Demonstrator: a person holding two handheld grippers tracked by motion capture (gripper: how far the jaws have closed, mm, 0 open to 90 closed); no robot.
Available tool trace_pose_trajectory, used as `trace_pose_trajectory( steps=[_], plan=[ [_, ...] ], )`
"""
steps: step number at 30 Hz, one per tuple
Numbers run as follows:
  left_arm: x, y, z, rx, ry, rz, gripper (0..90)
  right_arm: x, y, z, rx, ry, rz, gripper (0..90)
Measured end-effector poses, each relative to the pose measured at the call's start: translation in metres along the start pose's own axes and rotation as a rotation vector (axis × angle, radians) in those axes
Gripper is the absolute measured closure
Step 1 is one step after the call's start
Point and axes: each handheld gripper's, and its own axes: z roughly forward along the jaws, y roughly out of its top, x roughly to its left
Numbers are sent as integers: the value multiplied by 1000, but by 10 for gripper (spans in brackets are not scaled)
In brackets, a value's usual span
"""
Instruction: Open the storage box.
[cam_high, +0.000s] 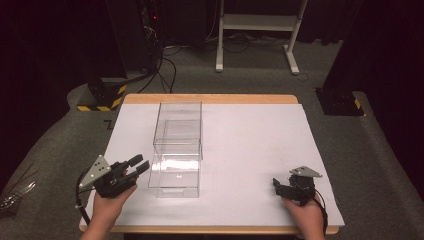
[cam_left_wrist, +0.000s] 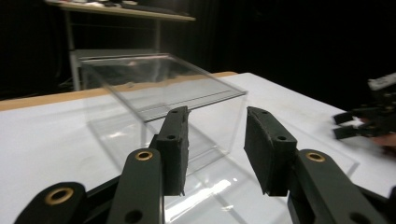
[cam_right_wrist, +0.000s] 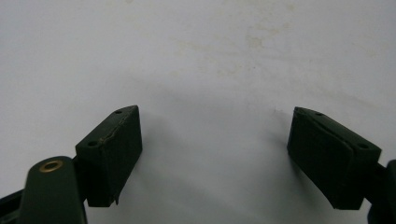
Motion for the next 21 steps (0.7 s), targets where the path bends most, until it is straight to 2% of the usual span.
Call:
trace_pose_trajectory(
  steps=[4,9,13,15,18,20,21],
  plan=[
    [8,-7,-3,18,73,5,580,0,0,0,0,0,-2,177],
    [22,-19,-6,49,200,-9,541,0,0,0,0,0,-2,178],
    [36,-33,-5,119,305,-16,485,0,0,0,0,0,-2,178],
    [41,-40,-3,162,343,-10,461,0,0,0,0,0,-2,178],
    [47,-48,1,237,389,-11,421,0,0,0,0,0,-2,178],
    [50,-53,4,276,402,-23,387,0,0,0,0,0,-2,178],
    [52,-56,6,315,406,-27,369,0,0,0,0,0,-2,178]
  ],
)
